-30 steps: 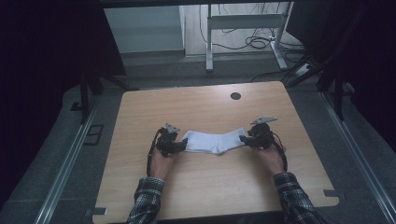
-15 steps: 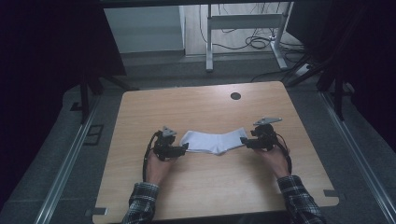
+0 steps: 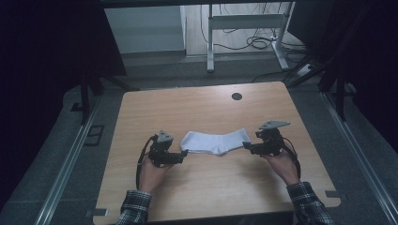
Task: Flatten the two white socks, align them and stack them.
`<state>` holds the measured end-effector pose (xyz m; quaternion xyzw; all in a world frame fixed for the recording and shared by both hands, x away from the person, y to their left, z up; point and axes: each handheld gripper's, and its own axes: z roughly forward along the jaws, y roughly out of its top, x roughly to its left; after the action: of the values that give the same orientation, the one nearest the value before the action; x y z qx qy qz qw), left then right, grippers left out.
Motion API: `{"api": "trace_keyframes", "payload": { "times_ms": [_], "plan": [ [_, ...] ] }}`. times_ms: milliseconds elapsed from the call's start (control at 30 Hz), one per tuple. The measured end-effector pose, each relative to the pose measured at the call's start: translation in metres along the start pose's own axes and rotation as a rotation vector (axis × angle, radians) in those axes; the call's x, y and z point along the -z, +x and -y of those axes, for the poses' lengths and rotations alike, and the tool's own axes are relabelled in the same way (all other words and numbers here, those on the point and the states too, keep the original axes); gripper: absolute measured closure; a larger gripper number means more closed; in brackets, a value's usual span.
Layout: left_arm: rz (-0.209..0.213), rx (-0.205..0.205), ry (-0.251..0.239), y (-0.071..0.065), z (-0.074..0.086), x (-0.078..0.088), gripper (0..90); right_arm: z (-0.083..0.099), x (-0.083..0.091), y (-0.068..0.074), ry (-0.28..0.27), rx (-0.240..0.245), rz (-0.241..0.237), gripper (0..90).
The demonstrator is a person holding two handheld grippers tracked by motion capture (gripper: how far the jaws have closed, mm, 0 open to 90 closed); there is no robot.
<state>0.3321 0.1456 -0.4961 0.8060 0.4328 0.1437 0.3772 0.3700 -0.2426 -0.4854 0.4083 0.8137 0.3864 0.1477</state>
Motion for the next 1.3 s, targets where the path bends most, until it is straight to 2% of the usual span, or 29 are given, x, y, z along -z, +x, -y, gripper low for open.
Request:
{"api": "trace_keyframes", "payload": {
  "times_ms": [200, 400, 733, 1033, 1300],
  "plan": [
    [0.002, -0.027, -0.011, -0.007, 0.004, 0.014, 18.3, 0.003, 0.015, 0.005, 0.000, 0.029, 0.004, 18.5],
    [-0.003, -0.051, -0.009, -0.014, 0.009, 0.026, 16.0, 0.009, 0.027, 0.008, -0.004, 0.038, -0.003, 15.8],
    [0.006, -0.082, 0.008, -0.028, 0.035, 0.033, 12.7, 0.025, 0.043, 0.014, -0.010, 0.061, -0.008, 11.4],
    [0.003, -0.092, 0.024, -0.036, 0.064, 0.035, 12.1, 0.048, 0.044, 0.019, 0.014, 0.082, -0.006, 9.9],
    [0.012, -0.084, 0.045, -0.040, 0.081, 0.033, 12.1, 0.070, 0.031, 0.021, 0.068, 0.099, -0.008, 9.3]
  ]
}}
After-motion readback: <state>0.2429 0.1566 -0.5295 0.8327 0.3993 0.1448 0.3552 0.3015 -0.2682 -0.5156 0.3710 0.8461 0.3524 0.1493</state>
